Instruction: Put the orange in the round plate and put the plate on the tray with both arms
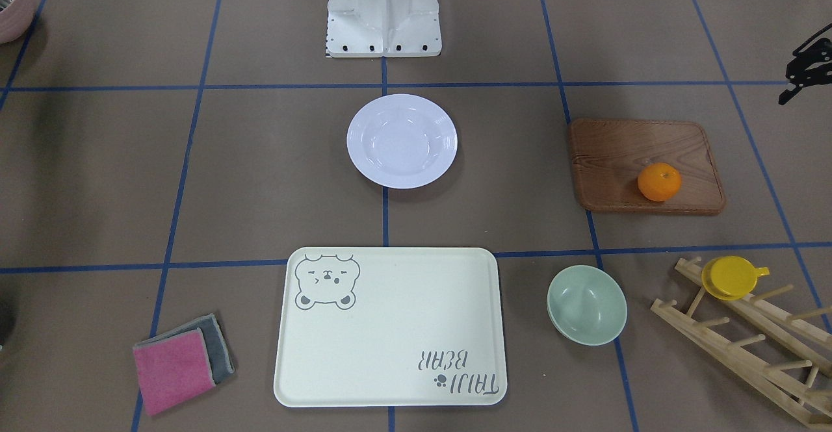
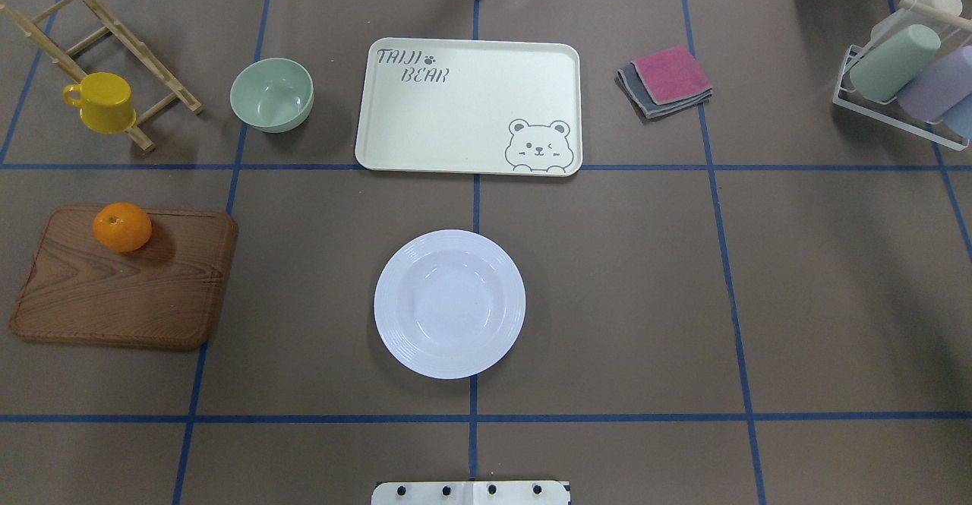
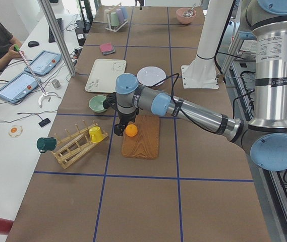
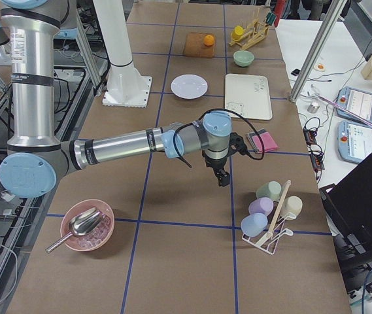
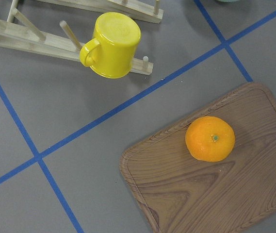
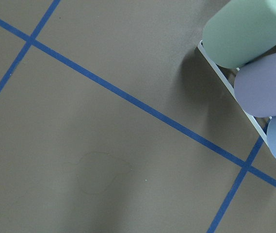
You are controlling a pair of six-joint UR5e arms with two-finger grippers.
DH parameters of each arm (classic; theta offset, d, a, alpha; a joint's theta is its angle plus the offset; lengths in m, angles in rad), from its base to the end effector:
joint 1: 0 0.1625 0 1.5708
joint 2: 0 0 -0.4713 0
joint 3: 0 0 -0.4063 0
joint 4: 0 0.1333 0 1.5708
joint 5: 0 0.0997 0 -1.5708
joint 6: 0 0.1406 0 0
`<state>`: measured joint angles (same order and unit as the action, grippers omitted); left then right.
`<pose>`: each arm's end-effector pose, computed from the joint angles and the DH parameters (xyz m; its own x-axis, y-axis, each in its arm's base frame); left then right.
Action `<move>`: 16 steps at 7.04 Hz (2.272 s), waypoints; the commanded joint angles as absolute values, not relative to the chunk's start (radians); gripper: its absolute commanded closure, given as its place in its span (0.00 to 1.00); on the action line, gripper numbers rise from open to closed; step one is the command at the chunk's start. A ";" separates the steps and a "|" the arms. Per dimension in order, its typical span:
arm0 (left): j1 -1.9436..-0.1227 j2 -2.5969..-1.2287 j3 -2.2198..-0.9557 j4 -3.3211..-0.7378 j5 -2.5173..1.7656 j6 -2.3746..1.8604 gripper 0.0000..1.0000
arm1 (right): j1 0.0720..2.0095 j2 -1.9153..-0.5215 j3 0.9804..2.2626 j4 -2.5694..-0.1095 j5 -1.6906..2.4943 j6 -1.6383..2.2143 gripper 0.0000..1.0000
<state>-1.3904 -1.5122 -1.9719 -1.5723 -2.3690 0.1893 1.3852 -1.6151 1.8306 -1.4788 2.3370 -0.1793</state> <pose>0.0544 -0.4801 0.5553 0.6001 0.5306 -0.5986 -0.2870 0.8413 0.4581 -0.0574 -0.4997 0.6128 0.6273 -0.5009 0.5963 0.2925 0.8612 0.4157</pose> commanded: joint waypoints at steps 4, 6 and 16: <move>-1.381 -1.516 -1.961 -1.585 -2.376 0.189 0.01 | 1.384 -1.615 1.832 -1.479 2.339 -0.179 0.00; -1.256 -1.596 -1.963 -1.594 -2.362 0.034 0.01 | 1.381 -1.614 1.833 -1.477 2.339 -0.179 0.00; -0.962 -1.686 -1.730 -1.832 -2.115 -0.146 0.01 | 1.379 -1.614 1.832 -1.477 2.350 -0.186 0.00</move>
<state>-0.9637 -1.6858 -1.7400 -1.8275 -2.1136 -0.1446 1.3791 -1.6137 1.8314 -1.4772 2.3495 -0.1850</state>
